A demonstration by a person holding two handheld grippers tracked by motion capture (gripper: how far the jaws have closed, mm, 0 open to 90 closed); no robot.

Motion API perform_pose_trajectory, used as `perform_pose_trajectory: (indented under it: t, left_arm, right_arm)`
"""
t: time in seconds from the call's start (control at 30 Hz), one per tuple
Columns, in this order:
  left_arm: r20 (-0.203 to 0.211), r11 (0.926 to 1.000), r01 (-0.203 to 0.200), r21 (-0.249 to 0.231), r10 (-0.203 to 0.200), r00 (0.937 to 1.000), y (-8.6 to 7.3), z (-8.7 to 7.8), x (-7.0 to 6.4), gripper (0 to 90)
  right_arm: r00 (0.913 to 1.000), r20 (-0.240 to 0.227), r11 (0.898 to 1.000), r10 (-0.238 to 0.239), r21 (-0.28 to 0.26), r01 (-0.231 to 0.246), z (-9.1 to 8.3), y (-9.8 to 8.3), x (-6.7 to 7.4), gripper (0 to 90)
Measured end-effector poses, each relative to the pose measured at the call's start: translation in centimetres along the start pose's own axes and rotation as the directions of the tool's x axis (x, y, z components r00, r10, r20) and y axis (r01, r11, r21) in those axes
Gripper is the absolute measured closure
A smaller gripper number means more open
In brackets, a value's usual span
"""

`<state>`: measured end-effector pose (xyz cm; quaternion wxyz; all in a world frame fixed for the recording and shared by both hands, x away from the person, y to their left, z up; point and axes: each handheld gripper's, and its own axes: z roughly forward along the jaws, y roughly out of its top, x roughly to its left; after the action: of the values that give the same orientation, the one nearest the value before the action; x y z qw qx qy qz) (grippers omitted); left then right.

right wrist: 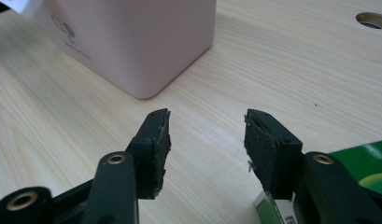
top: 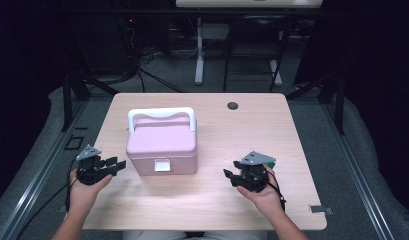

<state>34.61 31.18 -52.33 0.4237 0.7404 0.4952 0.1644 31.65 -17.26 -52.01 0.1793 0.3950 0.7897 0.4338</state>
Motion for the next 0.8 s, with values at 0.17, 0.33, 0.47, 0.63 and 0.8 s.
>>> perform_pose_trajectory:
  t: [0.17,0.33,0.47,0.63,0.8]
  left_arm:
    - [-0.014,0.9998,0.013,0.013,-0.012,0.9998,1.8,0.5,0.6,56.2]
    - [-0.003,0.9997,0.024,-0.01,-0.024,0.9997,2.7,1.0,0.9,59.5]
    - [0.017,0.9992,0.022,-0.033,-0.022,0.9996,2.6,1.4,0.8,61.9]
    - [0.032,0.9998,-0.006,-0.017,0.006,0.9995,2.4,2.0,0.3,63.4]
    - [0.024,0.9997,-0.017,-0.018,0.017,0.9996,2.2,2.2,0.0,65.7]
  right_arm:
    - [0.9992,0.001,0.999,0.04,0.003,-0.04,0.6,1.5,-0.7,55.2]
    - [0.9955,-0.007,0.995,0.095,0.001,-0.095,2.2,3.0,-1.3,58.2]
    - [0.9934,-0.008,0.993,0.115,0.01,-0.115,4.1,4.1,-1.3,59.7]
    - [0.9968,0.006,0.997,0.08,0.01,-0.08,6.4,5.0,-0.4,60.3]
    - [0.9957,0.004,0.996,0.092,-0.017,-0.092,8.0,5.7,0.2,61.7]
